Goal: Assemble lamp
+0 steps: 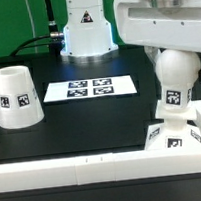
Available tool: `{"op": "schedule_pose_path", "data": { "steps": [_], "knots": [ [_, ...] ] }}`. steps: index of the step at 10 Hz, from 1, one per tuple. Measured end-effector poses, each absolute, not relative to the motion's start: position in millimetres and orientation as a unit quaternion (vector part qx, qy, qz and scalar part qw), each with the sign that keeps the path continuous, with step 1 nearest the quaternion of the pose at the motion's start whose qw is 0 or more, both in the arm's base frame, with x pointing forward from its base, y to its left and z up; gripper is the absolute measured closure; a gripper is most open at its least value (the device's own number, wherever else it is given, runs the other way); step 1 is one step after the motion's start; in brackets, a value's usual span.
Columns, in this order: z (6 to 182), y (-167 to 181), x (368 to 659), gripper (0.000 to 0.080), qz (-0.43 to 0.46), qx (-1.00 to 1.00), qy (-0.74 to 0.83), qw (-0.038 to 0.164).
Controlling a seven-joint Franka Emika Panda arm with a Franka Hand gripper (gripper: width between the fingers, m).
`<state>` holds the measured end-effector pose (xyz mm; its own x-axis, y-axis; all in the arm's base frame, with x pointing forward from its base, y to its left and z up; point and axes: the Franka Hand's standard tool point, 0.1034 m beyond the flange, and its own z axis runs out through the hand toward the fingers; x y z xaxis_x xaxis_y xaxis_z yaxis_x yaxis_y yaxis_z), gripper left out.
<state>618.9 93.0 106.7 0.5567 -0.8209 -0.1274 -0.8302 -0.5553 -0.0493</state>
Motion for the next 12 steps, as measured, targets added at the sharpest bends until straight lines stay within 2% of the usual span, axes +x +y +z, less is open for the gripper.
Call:
{"op": "schedule_pose_path", "data": {
  "steps": [2, 3, 6, 7, 12],
  "knots": [
    [106.8, 94, 619, 0.0104, 0.045, -0.882, 0.466, 0.052],
    [111.3, 100, 612, 0.0101, 0.053, -0.905, 0.419, 0.04],
    [124.7, 112, 598, 0.01, 0.043, -0.95, 0.305, 0.044],
    [123.3, 107, 591, 0.01, 0.046, -0.96, 0.272, 0.045],
    [121.9, 109, 591, 0.01, 0.047, -0.958, 0.279, 0.046]
  ]
}}
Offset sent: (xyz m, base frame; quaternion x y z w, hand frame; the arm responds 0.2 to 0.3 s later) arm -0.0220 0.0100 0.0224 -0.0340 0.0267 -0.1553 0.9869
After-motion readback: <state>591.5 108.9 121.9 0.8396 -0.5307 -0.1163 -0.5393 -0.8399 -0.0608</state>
